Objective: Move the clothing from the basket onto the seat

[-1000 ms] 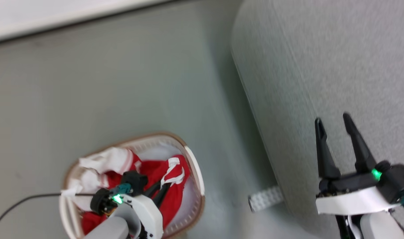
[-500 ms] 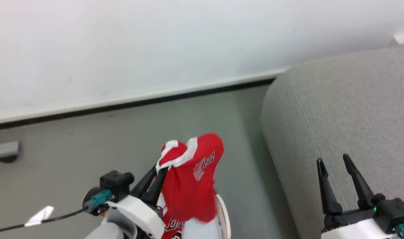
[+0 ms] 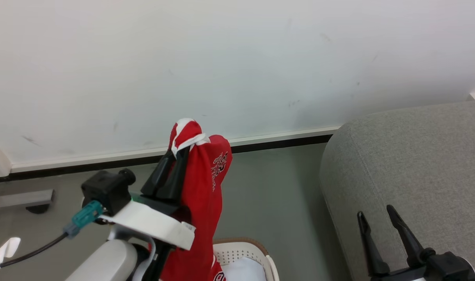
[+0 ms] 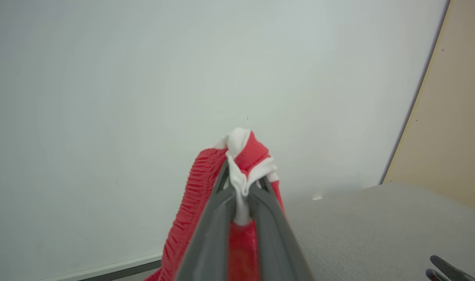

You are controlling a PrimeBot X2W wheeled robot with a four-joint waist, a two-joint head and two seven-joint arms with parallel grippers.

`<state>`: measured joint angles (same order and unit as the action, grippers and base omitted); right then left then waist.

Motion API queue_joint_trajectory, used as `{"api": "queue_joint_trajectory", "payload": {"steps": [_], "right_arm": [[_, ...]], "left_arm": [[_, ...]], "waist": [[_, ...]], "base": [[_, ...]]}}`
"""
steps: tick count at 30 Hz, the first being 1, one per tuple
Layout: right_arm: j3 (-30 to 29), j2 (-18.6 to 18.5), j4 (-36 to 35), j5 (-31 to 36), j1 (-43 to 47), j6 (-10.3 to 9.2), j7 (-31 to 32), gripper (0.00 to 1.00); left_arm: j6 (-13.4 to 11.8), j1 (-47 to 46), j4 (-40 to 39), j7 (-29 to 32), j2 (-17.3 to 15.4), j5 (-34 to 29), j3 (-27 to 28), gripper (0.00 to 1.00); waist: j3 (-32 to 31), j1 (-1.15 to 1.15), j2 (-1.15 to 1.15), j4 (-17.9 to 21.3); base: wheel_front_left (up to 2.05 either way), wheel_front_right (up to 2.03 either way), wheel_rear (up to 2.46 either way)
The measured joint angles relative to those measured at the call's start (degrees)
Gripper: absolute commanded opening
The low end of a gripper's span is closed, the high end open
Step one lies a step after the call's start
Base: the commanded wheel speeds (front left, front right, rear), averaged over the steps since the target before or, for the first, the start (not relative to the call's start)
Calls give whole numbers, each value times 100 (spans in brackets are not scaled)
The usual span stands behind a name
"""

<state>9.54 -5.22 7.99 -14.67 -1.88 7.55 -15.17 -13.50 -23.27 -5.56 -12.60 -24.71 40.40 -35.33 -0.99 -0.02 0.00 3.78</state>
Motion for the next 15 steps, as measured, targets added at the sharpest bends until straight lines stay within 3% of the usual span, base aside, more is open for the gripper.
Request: {"api": "queue_joint_trajectory", "payload": {"steps": [7,15], "right_arm": [[374,-52,-114,-46,-14,0,0,100],[951,-211,-349,-55,-60,0,0,100]], "left_arm": [[-366,-142,-347,146,-24,-143,68,0],[-456,-228,-441,197,43,-226,-19,0]], "waist": [[-26,1,0,17],[4,1,0,51]], "base": [[0,0,0],[0,0,0]]}}
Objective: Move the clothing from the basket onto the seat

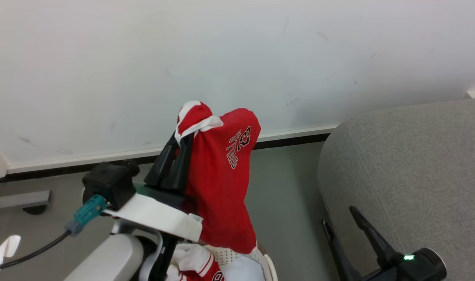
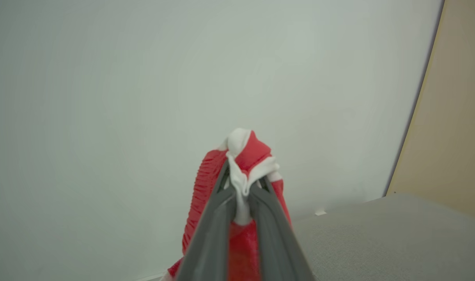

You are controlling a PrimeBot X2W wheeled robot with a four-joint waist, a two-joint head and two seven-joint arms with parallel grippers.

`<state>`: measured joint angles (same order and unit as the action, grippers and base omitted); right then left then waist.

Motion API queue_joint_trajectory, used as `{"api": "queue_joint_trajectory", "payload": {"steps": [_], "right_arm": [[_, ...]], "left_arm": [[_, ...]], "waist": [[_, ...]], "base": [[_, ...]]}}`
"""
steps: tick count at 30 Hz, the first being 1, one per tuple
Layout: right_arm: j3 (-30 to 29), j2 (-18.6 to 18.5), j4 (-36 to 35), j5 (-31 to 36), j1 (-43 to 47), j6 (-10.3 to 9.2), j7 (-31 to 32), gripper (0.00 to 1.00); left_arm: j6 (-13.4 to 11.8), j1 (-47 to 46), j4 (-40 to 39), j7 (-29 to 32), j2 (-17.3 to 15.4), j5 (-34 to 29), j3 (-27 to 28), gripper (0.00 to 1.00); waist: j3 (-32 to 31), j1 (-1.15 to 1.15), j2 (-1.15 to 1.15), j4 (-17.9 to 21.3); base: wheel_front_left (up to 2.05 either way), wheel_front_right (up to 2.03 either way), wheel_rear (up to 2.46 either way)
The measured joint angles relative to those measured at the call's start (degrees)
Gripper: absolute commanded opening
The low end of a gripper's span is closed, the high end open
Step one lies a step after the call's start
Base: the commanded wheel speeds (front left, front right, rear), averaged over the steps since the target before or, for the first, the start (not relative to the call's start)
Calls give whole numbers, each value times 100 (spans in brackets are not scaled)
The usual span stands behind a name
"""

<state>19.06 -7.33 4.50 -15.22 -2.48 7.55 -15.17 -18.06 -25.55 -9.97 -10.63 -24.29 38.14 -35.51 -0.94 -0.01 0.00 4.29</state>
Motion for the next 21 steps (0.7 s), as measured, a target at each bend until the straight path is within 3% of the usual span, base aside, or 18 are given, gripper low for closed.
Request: {"api": "queue_joint_trajectory", "payload": {"steps": [11,21], "right_arm": [[1166,1,-11,166,-434,0,0,100],[1870,400,486,324,-991,0,0,100]], "left_arm": [[-18,-305,7,52,263,-104,-171,0],[-83,-456,91,81,412,-188,-312,0]], "waist": [[97,1,0,114],[116,1,0,95]], "base": [[0,0,0],[0,0,0]]}}
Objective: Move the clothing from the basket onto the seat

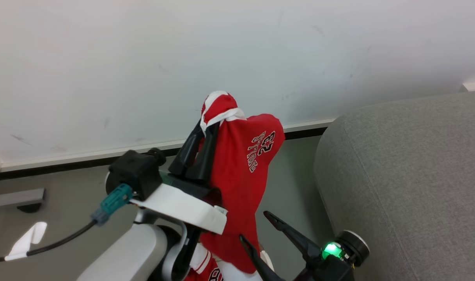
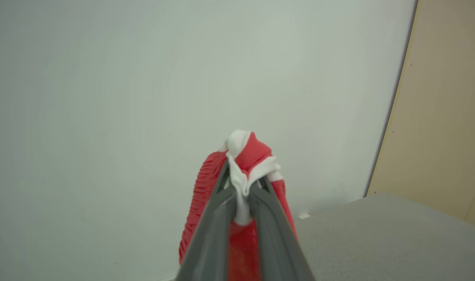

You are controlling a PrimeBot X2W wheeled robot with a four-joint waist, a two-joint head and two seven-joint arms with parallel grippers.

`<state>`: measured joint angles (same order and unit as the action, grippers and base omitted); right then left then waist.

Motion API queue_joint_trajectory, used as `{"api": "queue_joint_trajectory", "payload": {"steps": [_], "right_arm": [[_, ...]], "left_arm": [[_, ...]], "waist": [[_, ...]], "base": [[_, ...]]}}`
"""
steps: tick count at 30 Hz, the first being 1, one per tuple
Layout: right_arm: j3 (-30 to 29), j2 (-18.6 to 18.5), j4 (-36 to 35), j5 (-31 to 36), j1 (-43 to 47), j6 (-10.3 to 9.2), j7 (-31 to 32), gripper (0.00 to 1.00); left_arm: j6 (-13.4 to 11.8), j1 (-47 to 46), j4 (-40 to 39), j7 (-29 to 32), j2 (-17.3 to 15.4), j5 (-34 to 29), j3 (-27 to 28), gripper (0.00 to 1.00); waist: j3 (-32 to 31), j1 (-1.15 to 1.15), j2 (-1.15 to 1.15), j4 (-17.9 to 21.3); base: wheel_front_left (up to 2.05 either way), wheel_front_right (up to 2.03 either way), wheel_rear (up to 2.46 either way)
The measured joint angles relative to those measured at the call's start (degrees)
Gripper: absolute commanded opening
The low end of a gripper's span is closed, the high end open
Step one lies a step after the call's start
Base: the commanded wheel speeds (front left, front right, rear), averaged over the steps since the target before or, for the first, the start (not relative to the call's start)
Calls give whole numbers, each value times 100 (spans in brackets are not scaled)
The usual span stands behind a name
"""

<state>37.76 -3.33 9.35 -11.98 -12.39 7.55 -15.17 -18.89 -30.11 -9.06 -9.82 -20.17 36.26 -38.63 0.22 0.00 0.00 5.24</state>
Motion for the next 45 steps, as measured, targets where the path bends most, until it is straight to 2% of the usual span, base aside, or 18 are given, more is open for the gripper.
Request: {"api": "queue_joint_trajectory", "payload": {"steps": [10,13,20,31,32,33,34,45], "right_arm": [[-80,45,160,202,-359,0,0,100],[-149,47,232,453,-410,0,0,100],[-168,43,610,577,-664,0,0,100],[-81,45,1401,477,-1135,0,-1,100],[-43,46,1490,453,-1184,0,-1,49],[0,43,1571,380,-1231,0,-1,42],[30,45,1657,282,-1268,1,0,0],[-201,46,1847,-76,-1415,0,0,0]], "left_arm": [[-93,-226,309,67,255,-183,-230,0],[-127,-300,403,74,349,-260,-302,0],[-181,-385,604,119,583,-332,-500,0],[-122,-426,736,116,829,-315,-687,0],[-110,-429,746,115,848,-299,-701,0],[-105,-430,762,113,861,-294,-713,0],[-103,-431,778,107,881,-292,-723,0],[-133,-381,864,64,773,-233,-638,0]], "waist": [[2,0,0,-154],[-5,0,0,-173],[-39,0,0,-200],[-83,0,0,-300],[-89,0,0,-311],[-96,0,0,-325],[-103,0,0,-342],[-106,0,0,-303]], "base": [[0,0,0],[0,0,0],[0,0,0],[0,0,0],[0,0,0],[0,0,0],[0,0,0],[0,0,0]]}}
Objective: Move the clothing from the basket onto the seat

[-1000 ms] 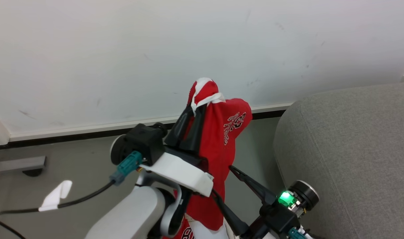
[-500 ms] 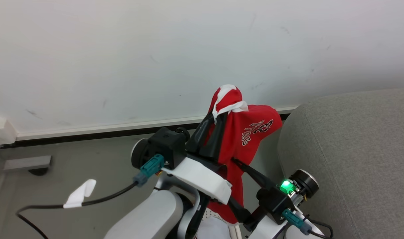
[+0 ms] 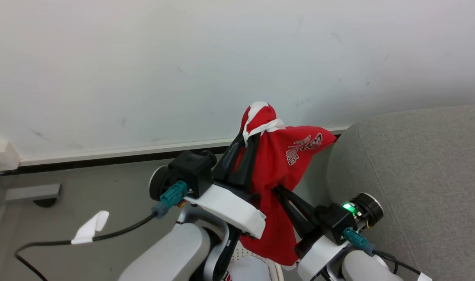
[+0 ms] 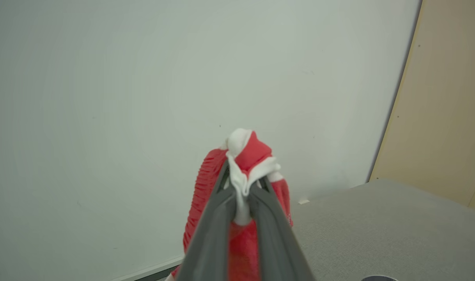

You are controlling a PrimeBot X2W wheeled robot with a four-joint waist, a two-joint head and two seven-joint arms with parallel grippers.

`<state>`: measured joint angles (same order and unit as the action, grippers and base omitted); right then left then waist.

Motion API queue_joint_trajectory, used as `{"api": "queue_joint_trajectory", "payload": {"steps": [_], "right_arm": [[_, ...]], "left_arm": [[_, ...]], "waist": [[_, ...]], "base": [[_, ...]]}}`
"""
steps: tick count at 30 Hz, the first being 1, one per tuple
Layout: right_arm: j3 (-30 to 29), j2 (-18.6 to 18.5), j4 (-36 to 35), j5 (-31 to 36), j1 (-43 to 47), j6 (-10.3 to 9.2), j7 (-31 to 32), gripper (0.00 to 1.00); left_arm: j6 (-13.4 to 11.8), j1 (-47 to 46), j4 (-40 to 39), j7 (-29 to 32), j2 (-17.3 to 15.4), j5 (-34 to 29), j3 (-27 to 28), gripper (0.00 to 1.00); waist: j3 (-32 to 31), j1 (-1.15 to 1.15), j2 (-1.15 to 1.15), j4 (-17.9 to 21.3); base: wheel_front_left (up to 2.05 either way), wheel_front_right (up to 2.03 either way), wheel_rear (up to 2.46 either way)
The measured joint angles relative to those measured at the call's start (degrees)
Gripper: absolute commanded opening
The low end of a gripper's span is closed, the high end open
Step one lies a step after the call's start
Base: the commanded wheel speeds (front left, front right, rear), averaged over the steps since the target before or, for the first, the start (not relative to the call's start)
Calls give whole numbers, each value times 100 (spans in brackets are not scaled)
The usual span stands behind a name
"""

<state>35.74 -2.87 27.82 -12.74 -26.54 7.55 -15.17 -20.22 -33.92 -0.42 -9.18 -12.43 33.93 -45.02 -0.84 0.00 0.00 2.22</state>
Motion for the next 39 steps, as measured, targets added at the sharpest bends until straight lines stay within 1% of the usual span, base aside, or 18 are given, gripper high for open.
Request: {"api": "queue_joint_trajectory", "payload": {"steps": [3,4,5,6,7,8,9,10,12,13,14,23,27,31,39], "right_arm": [[-110,-3,-22,0,0,0,0,0],[-141,-1,-42,0,0,0,0,0],[-175,-1,-71,2,0,0,0,0],[-215,-2,-90,8,0,0,0,0],[-247,-2,-120,14,0,0,0,0],[-278,-3,-155,19,0,0,0,0],[-307,-1,-193,27,0,0,0,0],[-337,-1,-224,45,0,1,0,0],[-414,-2,-316,69,1,0,0,0],[-446,-2,-367,79,1,0,0,0],[-472,-1,-404,102,1,0,1,0],[-657,-1,-588,210,35,0,1,0],[-727,-1,-598,218,66,0,1,0],[-805,-2,-641,243,81,0,1,0],[-909,-1,-789,277,44,0,1,0]], "left_arm": [[-33,31,9,-3,-54,2,21,0],[-36,38,11,-8,-68,3,35,7],[-45,48,13,-14,-81,10,44,19],[-48,63,21,-27,-94,20,48,27],[-49,90,26,-38,-110,22,57,31],[-49,118,33,-47,-124,33,65,42],[-51,137,38,-52,-132,41,69,61],[-51,147,43,-68,-138,45,73,73],[-52,166,49,-94,-151,65,85,85],[-54,180,53,-102,-154,87,86,97],[-57,202,54,-109,-159,90,88,100],[-108,543,5,-231,-271,183,109,100],[-89,742,-31,-309,-426,177,99,100],[53,945,-34,-409,-611,92,14,100],[390,1280,129,-552,-710,-24,-73,100]], "waist": [[22,0,0,33],[28,0,0,43],[33,0,0,50],[38,0,0,57],[44,0,0,63],[49,0,0,67],[56,0,0,69],[61,0,0,69],[68,0,0,67],[70,0,0,64],[73,0,0,61],[71,0,0,-32],[71,0,0,-79],[81,0,0,-113],[80,0,0,-130]], "base": [[0,0,0],[0,0,0],[0,0,0],[0,0,0],[0,0,0],[0,0,0],[0,0,0],[0,0,0],[0,0,0],[0,0,0],[0,0,0],[0,0,0],[0,0,0],[0,0,0],[0,0,0]]}}
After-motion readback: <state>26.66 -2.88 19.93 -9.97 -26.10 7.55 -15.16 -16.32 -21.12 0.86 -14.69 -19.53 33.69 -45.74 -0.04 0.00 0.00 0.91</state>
